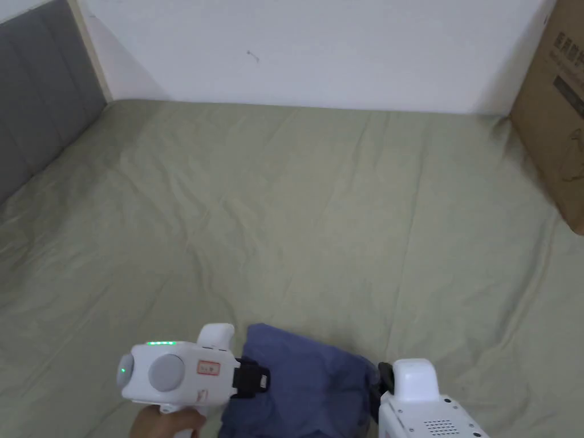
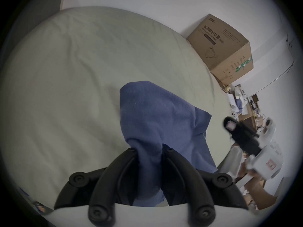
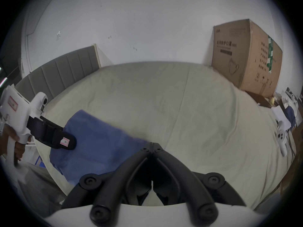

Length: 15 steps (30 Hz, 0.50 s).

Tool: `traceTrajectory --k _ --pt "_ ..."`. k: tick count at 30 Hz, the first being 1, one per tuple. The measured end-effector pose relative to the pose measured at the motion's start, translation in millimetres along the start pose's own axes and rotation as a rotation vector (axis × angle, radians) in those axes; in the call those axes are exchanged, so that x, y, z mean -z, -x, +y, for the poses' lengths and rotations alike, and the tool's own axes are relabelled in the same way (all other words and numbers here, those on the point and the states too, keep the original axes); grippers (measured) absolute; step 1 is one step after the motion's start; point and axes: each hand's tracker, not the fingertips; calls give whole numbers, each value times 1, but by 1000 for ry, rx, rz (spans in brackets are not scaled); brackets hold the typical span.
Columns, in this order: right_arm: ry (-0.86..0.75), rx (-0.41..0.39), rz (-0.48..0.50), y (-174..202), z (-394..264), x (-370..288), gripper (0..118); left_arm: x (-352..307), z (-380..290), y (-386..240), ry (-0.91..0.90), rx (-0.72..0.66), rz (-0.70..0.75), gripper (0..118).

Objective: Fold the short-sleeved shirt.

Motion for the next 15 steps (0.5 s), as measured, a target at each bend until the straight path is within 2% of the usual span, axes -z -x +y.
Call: traceTrajectory --k 10,15 --pt "-152 9 23 17 60 -6 0 -116 58 142 -74 20 369 19" --pt "-173 -8 46 34 80 9 0 -156 80 207 -67 -41 519 19"
